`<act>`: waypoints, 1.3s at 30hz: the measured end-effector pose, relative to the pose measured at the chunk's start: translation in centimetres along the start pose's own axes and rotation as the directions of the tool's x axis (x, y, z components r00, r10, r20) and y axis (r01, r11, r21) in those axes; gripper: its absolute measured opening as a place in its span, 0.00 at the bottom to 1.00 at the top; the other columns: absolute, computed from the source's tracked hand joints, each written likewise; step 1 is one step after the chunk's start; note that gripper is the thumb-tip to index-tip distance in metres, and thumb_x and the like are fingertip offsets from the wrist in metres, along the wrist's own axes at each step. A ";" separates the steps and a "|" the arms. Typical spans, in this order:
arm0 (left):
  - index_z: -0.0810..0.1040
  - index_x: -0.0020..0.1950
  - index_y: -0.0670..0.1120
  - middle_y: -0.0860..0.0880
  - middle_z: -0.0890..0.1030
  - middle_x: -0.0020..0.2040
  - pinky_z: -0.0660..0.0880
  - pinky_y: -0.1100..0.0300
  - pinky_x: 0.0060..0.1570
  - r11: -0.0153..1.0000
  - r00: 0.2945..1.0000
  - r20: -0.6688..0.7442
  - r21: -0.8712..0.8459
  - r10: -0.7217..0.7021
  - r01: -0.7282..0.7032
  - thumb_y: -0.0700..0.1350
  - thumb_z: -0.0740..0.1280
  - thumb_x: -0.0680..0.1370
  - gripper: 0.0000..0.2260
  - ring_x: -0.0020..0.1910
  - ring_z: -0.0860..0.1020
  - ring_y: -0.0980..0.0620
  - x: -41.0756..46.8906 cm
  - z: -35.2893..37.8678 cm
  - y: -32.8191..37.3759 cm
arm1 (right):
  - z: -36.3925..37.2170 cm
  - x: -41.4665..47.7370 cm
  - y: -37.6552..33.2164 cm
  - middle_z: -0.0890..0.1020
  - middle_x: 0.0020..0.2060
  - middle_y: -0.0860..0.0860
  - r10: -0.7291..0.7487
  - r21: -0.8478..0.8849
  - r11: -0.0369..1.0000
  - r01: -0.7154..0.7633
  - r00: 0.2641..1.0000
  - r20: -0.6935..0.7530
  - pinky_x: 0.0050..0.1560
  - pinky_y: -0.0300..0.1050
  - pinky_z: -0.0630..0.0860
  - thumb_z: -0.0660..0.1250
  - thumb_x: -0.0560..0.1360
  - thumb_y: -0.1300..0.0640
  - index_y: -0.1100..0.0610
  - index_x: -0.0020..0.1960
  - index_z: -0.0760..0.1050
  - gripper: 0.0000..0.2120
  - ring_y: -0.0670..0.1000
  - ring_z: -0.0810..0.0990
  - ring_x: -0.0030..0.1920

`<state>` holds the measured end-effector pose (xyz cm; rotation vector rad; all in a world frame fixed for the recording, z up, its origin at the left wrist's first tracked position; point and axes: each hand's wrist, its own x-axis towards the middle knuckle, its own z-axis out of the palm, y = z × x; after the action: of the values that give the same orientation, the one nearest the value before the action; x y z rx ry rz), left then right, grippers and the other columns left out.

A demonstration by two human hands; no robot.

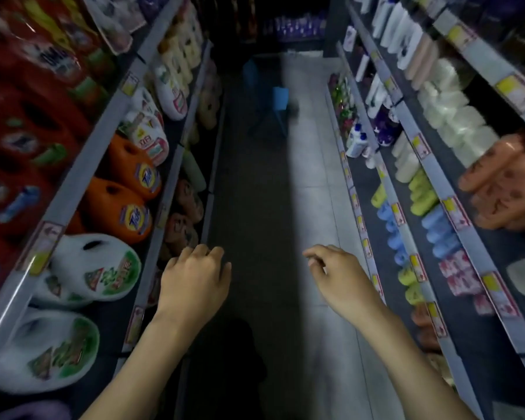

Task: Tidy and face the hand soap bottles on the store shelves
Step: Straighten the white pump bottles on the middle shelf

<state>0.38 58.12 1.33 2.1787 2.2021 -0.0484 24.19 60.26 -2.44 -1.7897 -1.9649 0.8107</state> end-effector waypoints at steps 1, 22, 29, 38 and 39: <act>0.77 0.58 0.48 0.48 0.80 0.51 0.74 0.50 0.46 1.000 1.000 -0.003 -0.004 -0.009 0.009 0.53 0.60 0.78 0.14 0.52 0.77 0.44 2.3 0.2 -0.7 | 0.1 2.4 -0.3 0.81 0.52 0.50 -0.004 -0.009 1.000 0.004 1.000 0.000 0.55 0.47 0.77 0.59 0.78 0.57 0.50 0.57 0.78 0.12 0.51 0.80 0.52; 0.75 0.61 0.50 0.48 0.79 0.54 0.75 0.51 0.51 0.963 0.962 0.056 -0.015 0.269 -0.269 0.53 0.60 0.79 0.14 0.54 0.77 0.46 52.8 -1.2 2.8 | -8.3 47.4 2.4 0.81 0.49 0.54 0.141 -0.034 0.989 -0.146 0.982 -0.125 0.49 0.54 0.79 0.61 0.77 0.58 0.53 0.53 0.78 0.08 0.56 0.81 0.47; 0.74 0.60 0.52 0.50 0.77 0.54 0.74 0.52 0.51 0.975 0.974 0.060 0.014 0.218 -0.220 0.53 0.59 0.79 0.13 0.55 0.76 0.48 68.0 -4.2 6.8 | -13.6 62.8 5.2 0.81 0.49 0.54 0.141 0.029 0.990 -0.138 0.985 -0.095 0.49 0.52 0.79 0.61 0.78 0.59 0.53 0.55 0.79 0.10 0.54 0.81 0.47; 0.76 0.60 0.49 0.48 0.79 0.53 0.75 0.51 0.49 0.988 0.989 0.018 -0.042 0.149 -0.148 0.52 0.60 0.79 0.14 0.54 0.76 0.46 84.9 -5.6 5.8 | -17.7 81.3 4.9 0.80 0.53 0.52 0.070 -0.012 0.997 -0.070 0.998 -0.002 0.53 0.50 0.78 0.60 0.79 0.57 0.52 0.59 0.77 0.12 0.52 0.80 0.51; 0.76 0.60 0.49 0.48 0.79 0.53 0.76 0.50 0.49 0.988 0.989 0.021 -0.046 0.148 -0.147 0.52 0.60 0.79 0.13 0.54 0.76 0.46 87.0 -5.4 5.7 | -17.9 83.4 4.9 0.80 0.52 0.53 0.073 -0.018 0.997 -0.073 0.997 0.005 0.53 0.51 0.78 0.60 0.79 0.57 0.52 0.58 0.77 0.11 0.53 0.80 0.51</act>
<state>5.08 145.36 2.12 2.2968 2.0034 -0.0202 27.99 145.57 -1.14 -1.8816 -1.9257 0.8247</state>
